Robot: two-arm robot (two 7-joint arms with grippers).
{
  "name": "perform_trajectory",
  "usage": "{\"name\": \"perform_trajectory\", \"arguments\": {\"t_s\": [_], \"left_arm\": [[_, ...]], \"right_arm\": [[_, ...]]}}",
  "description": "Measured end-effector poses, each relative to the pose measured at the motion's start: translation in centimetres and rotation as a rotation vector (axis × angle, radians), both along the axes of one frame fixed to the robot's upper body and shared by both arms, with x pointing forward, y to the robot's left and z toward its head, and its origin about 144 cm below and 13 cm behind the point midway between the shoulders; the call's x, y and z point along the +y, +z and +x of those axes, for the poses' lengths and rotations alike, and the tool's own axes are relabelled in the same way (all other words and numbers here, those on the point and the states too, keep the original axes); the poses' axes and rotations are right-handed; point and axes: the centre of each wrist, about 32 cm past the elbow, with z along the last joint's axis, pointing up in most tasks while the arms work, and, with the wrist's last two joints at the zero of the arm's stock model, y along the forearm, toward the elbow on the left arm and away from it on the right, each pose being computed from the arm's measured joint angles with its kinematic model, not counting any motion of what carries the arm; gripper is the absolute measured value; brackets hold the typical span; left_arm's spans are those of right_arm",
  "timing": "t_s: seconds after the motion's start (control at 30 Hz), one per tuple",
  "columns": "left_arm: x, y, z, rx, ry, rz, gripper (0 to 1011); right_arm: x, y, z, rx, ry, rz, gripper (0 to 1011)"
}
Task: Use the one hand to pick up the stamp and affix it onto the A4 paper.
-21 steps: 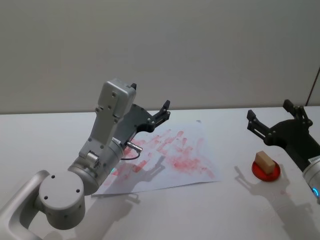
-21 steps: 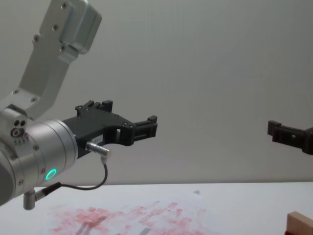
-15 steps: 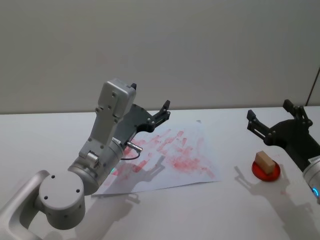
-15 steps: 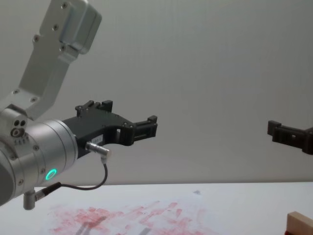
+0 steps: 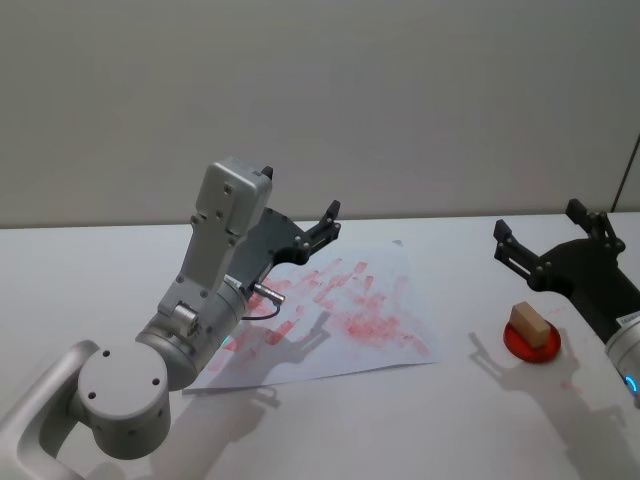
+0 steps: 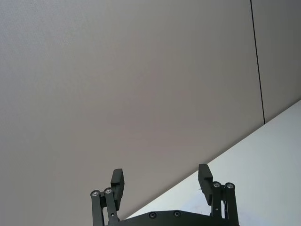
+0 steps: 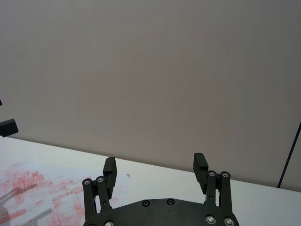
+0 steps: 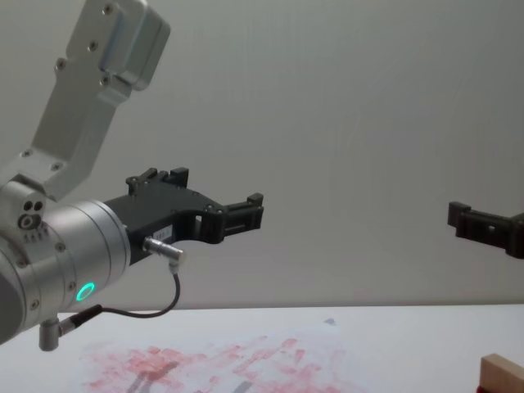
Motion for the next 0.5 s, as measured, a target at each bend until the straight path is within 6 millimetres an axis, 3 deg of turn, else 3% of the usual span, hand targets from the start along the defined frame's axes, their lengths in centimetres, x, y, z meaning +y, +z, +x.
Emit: {"name": "perform_trajectory", "arguments": {"t_s": [0.5], "left_arm": [[0.0,0.0,0.0,0.0,0.0,0.0,1001]], "right_arm": [[0.0,0.0,0.0,0.0,0.0,0.0,1001]]}}
